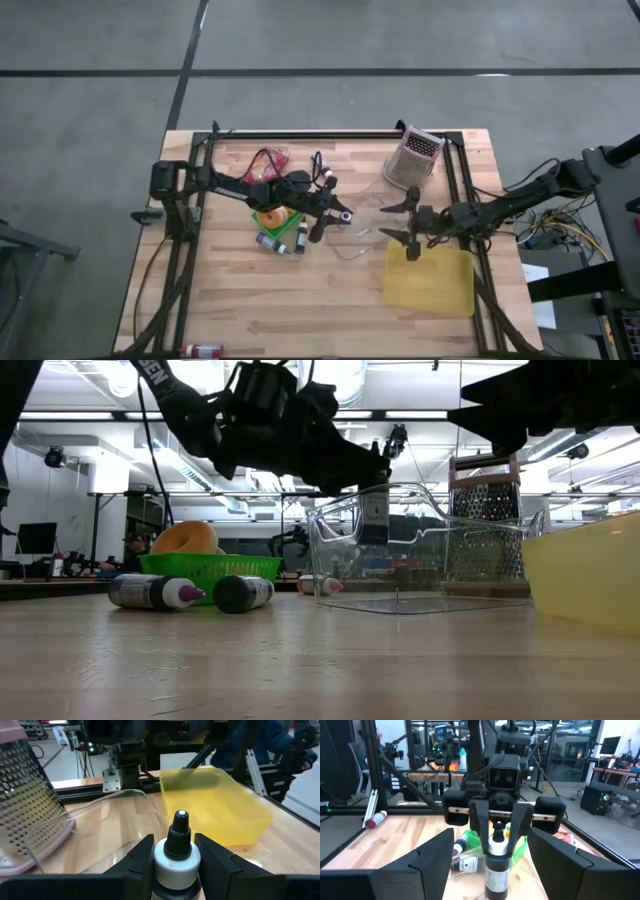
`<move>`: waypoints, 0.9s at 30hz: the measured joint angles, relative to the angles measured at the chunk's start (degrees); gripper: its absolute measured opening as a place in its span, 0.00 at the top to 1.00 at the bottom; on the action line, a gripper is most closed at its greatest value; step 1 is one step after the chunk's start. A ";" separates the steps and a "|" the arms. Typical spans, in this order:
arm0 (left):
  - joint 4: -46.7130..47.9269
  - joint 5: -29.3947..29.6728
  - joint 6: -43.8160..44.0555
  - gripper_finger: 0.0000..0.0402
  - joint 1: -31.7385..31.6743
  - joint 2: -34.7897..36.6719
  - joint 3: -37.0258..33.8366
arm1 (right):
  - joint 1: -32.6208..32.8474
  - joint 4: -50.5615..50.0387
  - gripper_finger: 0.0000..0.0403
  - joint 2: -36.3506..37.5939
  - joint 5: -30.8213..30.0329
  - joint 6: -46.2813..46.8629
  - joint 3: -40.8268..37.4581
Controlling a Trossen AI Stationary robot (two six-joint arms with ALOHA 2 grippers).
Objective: Pick & Place Food Item
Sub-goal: Put the bottom black food coloring bottle into the transparent bin
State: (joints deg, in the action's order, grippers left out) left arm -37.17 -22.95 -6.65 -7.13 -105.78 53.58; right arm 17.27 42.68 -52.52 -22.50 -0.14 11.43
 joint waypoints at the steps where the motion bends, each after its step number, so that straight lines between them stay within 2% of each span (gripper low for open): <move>1: -0.28 -0.06 0.57 0.72 0.02 -0.27 0.00 | 0.00 0.04 0.39 -0.06 0.01 0.02 -0.01; 16: -11.16 1.68 6.98 0.72 -0.17 -9.46 0.06 | 0.03 -0.56 0.39 -3.53 0.06 0.09 1.94; 27: -10.86 4.37 7.39 0.72 -0.92 -9.88 0.02 | 0.03 -0.49 0.39 -3.58 0.11 0.13 1.69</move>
State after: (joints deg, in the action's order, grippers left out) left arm -48.03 -18.57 0.75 -8.05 -115.66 53.60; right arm 17.30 42.19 -56.10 -22.39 -0.01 13.12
